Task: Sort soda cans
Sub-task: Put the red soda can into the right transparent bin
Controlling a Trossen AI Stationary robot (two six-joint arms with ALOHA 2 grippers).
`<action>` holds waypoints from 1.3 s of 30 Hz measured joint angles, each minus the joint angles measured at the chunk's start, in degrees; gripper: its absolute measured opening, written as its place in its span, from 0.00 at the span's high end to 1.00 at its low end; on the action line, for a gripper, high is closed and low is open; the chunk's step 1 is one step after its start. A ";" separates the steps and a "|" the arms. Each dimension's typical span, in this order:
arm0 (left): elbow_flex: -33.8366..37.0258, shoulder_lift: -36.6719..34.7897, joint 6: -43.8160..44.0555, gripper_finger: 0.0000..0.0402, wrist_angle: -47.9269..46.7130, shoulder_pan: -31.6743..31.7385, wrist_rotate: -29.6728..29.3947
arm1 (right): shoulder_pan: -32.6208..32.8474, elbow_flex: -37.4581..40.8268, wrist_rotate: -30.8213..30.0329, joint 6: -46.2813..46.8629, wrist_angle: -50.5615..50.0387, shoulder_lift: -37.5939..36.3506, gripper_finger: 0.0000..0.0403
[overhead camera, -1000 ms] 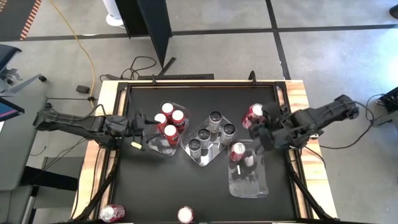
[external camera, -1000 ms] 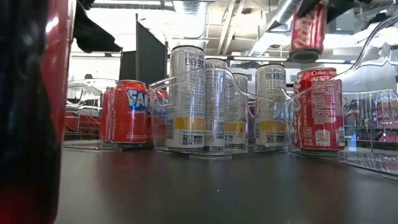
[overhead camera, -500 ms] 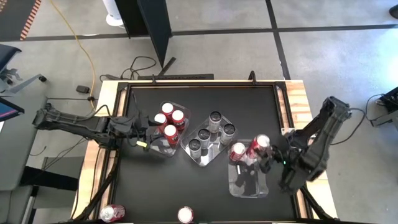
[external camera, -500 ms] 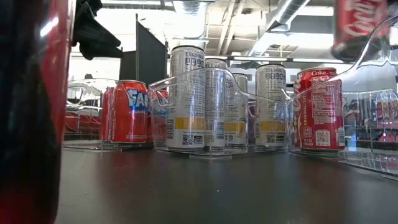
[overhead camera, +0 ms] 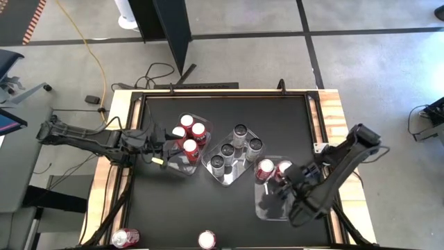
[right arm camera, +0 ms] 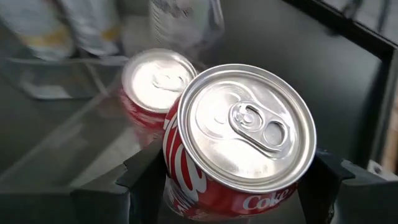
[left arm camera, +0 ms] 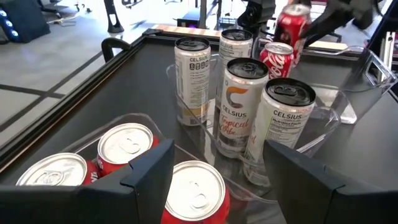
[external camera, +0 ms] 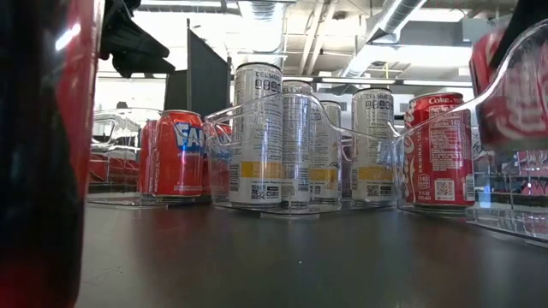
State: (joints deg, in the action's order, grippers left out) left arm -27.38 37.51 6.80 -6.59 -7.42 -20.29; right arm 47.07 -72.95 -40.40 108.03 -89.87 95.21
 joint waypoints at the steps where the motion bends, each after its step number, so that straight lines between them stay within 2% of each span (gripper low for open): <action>1: 0.00 0.00 -0.06 0.40 -0.02 0.00 0.00 | -0.81 0.00 0.83 0.00 0.03 0.85 0.31; 8: 0.00 0.01 -0.08 0.40 -0.10 0.00 0.00 | -5.05 0.07 3.50 6.81 -0.10 5.76 0.31; 17: 0.00 0.01 -2.78 0.40 -0.46 0.00 0.00 | -5.97 0.07 6.05 18.78 -0.08 11.13 0.31; 27: 0.00 0.01 -2.99 0.40 -0.84 0.01 0.01 | -7.14 0.11 6.67 19.22 -0.14 12.95 0.30; 34: 0.00 0.01 -2.96 0.40 -1.70 0.00 0.02 | -7.00 0.13 7.08 18.08 -0.41 12.73 0.09; 39: 0.00 0.01 -2.85 0.40 -1.70 0.00 0.02 | -6.68 0.13 6.92 17.86 -0.43 12.71 0.03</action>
State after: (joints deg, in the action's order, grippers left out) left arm -27.38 37.52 3.95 -8.29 -7.42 -20.27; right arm 40.39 -72.82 -33.48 125.89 -90.31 107.92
